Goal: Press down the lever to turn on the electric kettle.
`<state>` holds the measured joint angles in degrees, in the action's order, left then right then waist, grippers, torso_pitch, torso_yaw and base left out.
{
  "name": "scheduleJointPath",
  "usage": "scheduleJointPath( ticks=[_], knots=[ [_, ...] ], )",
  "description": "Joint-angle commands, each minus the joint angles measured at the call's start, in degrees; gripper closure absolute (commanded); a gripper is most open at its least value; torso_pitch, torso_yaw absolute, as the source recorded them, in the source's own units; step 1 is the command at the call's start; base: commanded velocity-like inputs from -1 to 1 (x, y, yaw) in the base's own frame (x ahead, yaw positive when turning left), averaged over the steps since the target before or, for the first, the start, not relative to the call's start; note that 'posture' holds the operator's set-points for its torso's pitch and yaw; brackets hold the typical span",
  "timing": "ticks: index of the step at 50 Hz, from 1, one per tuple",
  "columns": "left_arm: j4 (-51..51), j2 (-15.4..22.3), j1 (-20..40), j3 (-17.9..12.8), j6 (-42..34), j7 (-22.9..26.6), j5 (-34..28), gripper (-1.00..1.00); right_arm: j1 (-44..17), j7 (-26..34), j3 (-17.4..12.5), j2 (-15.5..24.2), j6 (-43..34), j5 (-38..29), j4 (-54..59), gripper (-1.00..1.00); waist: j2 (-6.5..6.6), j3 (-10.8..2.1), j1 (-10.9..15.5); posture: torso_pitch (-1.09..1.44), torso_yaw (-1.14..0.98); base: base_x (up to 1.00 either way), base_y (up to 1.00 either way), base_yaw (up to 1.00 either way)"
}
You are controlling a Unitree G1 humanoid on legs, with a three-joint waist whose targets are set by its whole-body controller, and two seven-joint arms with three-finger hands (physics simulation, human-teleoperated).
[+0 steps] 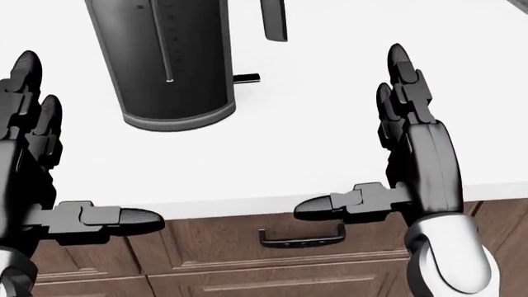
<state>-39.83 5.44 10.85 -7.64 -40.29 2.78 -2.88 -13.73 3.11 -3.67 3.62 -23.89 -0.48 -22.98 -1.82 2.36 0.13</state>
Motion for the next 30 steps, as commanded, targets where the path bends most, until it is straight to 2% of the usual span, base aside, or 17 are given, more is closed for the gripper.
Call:
scheduleJointPath(
  ticks=[1, 4, 8, 10, 11, 12, 13, 14, 15, 17, 20, 22, 23, 24, 25, 27, 30],
  knots=[
    [-2.48, 0.75, 1.13, -1.19, 1.80, -0.17, 0.03, -1.00, -1.66, -0.25, 0.50, -0.11, 1.21, -0.06, -2.16, -1.00, -1.15, -1.05, 0.29, 0.00, 0.00, 0.20, 0.00, 0.00],
    [-2.59, 0.81, 1.12, -1.43, 1.78, -0.23, 0.20, -1.00, -1.79, -0.21, 0.44, -0.04, 1.08, -0.06, -2.28, -1.00, -0.07, -1.54, -0.30, 0.00, 0.00, 0.19, 0.00, 0.00],
    [-3.18, 0.95, 0.93, -1.89, 1.45, -0.31, 0.51, -1.00, -1.53, -0.15, 0.20, 0.07, 1.29, 0.05, -2.27, -1.00, 2.16, -0.63, -0.56, 0.00, 0.00, 0.20, 0.00, 0.00],
    [-3.42, 1.02, 0.89, -1.99, 1.27, -0.36, 0.58, -1.00, -1.59, -0.15, 0.14, 0.11, 1.31, 0.09, -2.22, -1.00, 4.16, -0.90, -0.83, 0.00, 0.00, 0.20, 0.00, 0.00],
    [-3.36, 1.03, 0.73, -2.03, 1.43, -0.35, 0.61, -1.00, -1.61, -0.16, 0.20, 0.09, 1.36, 0.06, -2.15, -1.00, 5.72, -1.35, -0.96, 0.00, 0.00, 0.20, 0.00, 0.00],
    [-3.38, 1.03, 0.61, -2.04, 1.48, -0.34, 0.62, -1.00, -1.68, -0.21, 0.27, 0.07, 1.38, 0.01, -2.03, -1.00, 7.88, -2.17, -0.84, 0.00, 0.00, 0.20, 0.00, 0.00],
    [-3.41, 1.05, 0.59, -2.07, 1.48, -0.34, 0.64, -1.00, -1.75, -0.24, 0.29, 0.06, 1.33, -0.01, -2.03, -1.00, 5.50, -1.63, -0.15, 0.00, 0.00, 0.20, 0.00, 0.00],
    [-3.36, 1.06, 0.58, -2.15, 1.53, -0.31, 0.70, -1.00, -1.76, -0.26, 0.33, 0.04, 1.29, -0.04, -2.07, -1.00, 6.37, -1.31, -0.42, 0.00, 0.00, 0.19, 0.00, 0.00],
    [-3.24, 1.06, 0.53, -2.19, 1.65, -0.29, 0.76, -1.00, -1.78, -0.26, 0.36, 0.04, 1.29, -0.07, -2.04, -1.00, 6.19, -1.39, -0.04, 0.00, 0.00, 0.20, 0.00, 0.00],
    [-3.41, 1.09, 0.35, -2.06, 1.54, -0.10, 0.82, -1.00, -1.79, -0.27, 0.34, 0.02, 1.43, -0.05, -1.85, -1.00, 5.49, -1.76, 0.20, 0.00, 0.00, 0.20, 0.00, 0.00],
    [-5.55, 1.25, 0.05, -2.35, -0.08, 0.65, 1.33, -1.00, -1.68, -0.35, 0.30, 0.00, 1.47, -0.05, -1.97, -1.00, 4.00, -1.45, 0.47, 0.00, 0.00, 0.20, 0.00, 0.00],
    [-5.29, 1.34, 0.20, -2.61, 0.13, 0.74, 1.38, -1.00, -1.65, -0.47, 0.26, -0.12, 1.45, 0.11, -2.01, -1.00, 2.66, -1.00, 0.64, 0.00, 0.00, 0.16, 0.00, 0.00],
    [-4.96, 1.41, 0.31, -2.69, 0.28, 0.81, 1.42, -1.00, -1.67, -0.75, -0.03, -0.17, 1.75, 0.32, -1.44, -1.00, 1.53, -0.67, 0.86, 0.00, 0.00, 0.00, 0.00, 0.00],
    [-5.00, 1.48, 0.34, -2.65, 0.18, 0.89, 1.43, -1.00, -1.64, -0.84, 0.03, -0.18, 1.76, 0.39, -1.42, -1.00, 0.79, -1.33, 1.08, 0.00, 0.00, 0.00, 0.00, 0.00],
    [-5.05, 1.46, 0.20, -2.60, 0.27, 0.98, 1.45, -1.00, -1.65, -0.96, 0.12, -0.13, 1.72, 0.33, -1.49, -1.00, -0.80, -1.79, 1.11, 0.00, 0.00, 0.00, 0.00, 0.00],
    [-5.23, 1.41, -0.09, -2.44, 0.40, 1.12, 1.30, -1.00, -1.73, -1.01, 0.21, -0.09, 1.76, 0.37, -1.65, -1.00, 0.49, -1.46, 1.30, 0.00, 0.00, 0.00, 0.00, 0.00],
    [-5.64, 1.24, -0.45, -2.28, 0.33, 1.23, 1.16, -1.00, -1.69, -1.04, 0.18, -0.03, 2.06, 0.35, -1.60, -1.00, 1.01, -2.07, 0.82, 0.00, 0.00, 0.00, 0.00, 0.00]
  ],
)
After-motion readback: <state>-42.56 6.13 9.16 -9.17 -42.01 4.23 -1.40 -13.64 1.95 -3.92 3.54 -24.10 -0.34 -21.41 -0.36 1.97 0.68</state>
